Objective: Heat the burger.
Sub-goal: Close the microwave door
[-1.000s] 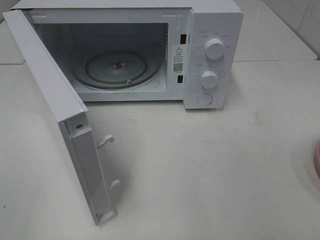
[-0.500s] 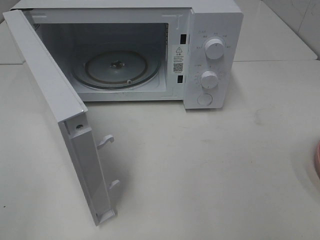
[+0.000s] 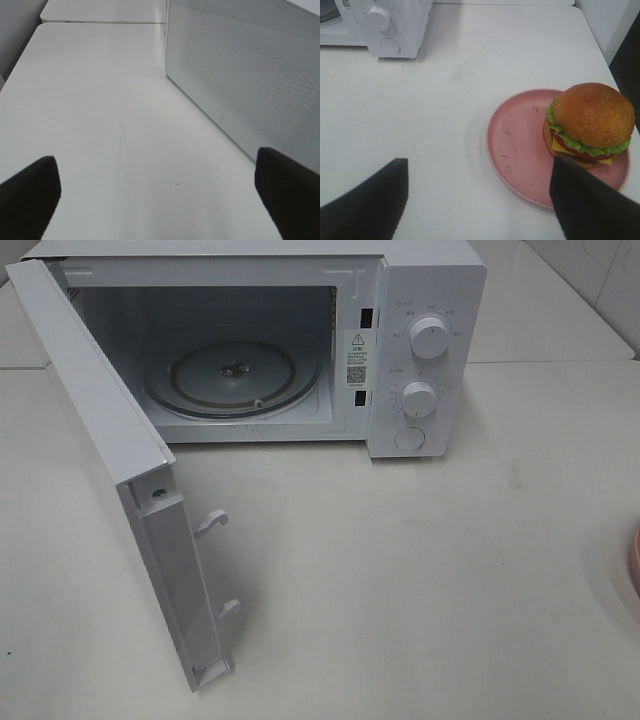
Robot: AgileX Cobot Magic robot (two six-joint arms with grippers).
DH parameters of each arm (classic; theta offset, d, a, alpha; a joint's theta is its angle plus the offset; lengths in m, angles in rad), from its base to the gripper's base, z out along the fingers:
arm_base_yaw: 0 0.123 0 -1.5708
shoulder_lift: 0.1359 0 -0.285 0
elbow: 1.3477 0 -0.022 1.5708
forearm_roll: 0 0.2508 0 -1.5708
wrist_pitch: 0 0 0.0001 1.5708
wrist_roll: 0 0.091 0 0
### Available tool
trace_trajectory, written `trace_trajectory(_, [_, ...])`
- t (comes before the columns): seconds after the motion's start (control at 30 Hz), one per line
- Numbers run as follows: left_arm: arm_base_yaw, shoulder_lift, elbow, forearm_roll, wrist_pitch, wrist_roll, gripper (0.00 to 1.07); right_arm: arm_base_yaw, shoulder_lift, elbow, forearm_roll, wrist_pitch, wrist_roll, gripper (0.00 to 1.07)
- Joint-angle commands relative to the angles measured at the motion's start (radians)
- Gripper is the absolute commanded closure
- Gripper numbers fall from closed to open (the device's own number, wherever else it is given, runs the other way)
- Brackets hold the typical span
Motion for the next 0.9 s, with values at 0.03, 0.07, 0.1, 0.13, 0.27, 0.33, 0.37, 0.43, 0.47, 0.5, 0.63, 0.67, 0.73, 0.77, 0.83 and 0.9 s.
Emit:
trace_trajectory(0.03, [0.002,-0.016,0.003,-0.009,-0.003,-0.004,0.09,-0.004,-0.026,0.002,-0.001,-0.013,-0.010,0.31])
trace_trajectory(0.07, [0.002,-0.016,0.003,-0.009,-0.003,-0.004,0.09,-0.004,-0.026,0.002,-0.001,-0.013,-0.010,0.31])
trace_trajectory(0.1, [0.002,-0.016,0.003,-0.009,-0.003,-0.004,0.09,-0.004,-0.026,0.002,-0.001,-0.013,-0.010,0.31])
trace_trajectory(0.13, [0.002,-0.016,0.003,-0.009,-0.003,-0.004,0.09,-0.004,-0.026,0.002,-0.001,-0.013,-0.010,0.31])
trace_trajectory(0.27, [0.002,-0.016,0.003,-0.009,-0.003,-0.004,0.09,-0.004,-0.026,0.002,-0.001,-0.013,-0.010,0.31])
trace_trajectory(0.33, [0.002,-0.016,0.003,-0.011,-0.003,-0.004,0.09,-0.004,-0.026,0.002,-0.001,-0.013,-0.010,0.31])
trace_trajectory(0.37, [0.002,-0.016,0.003,-0.011,-0.003,-0.004,0.09,-0.004,-0.026,0.002,-0.001,-0.013,-0.010,0.31])
trace_trajectory(0.43, [0.002,-0.016,0.003,-0.011,-0.003,-0.004,0.09,-0.004,-0.026,0.002,-0.001,-0.013,-0.010,0.31])
trace_trajectory(0.47, [0.002,-0.016,0.003,-0.011,-0.003,-0.004,0.09,-0.004,-0.026,0.002,-0.001,-0.013,-0.010,0.31])
trace_trajectory(0.5, [0.002,-0.016,0.003,-0.011,-0.003,-0.004,0.09,-0.004,-0.026,0.002,-0.001,-0.013,-0.010,0.31])
trace_trajectory(0.63, [0.002,-0.015,0.003,-0.010,-0.003,-0.005,0.09,-0.004,-0.026,0.002,-0.001,-0.013,-0.010,0.31])
trace_trajectory(0.67, [0.002,-0.015,0.003,-0.010,-0.003,-0.005,0.09,-0.004,-0.026,0.002,-0.001,-0.013,-0.010,0.31])
trace_trajectory(0.73, [0.002,-0.007,0.003,-0.011,-0.005,-0.005,0.09,-0.004,-0.026,0.002,-0.001,-0.013,-0.010,0.31])
trace_trajectory(0.77, [0.002,-0.007,0.003,-0.011,-0.005,-0.005,0.09,-0.004,-0.026,0.002,-0.001,-0.013,-0.010,0.31])
trace_trajectory(0.83, [0.002,0.022,-0.028,-0.010,-0.031,-0.004,0.09,-0.004,-0.026,0.002,-0.001,-0.013,-0.010,0.31])
trace_trajectory(0.9, [0.002,0.034,-0.035,-0.010,-0.046,-0.004,0.09,-0.004,-0.026,0.002,-0.001,-0.013,-0.010,0.31])
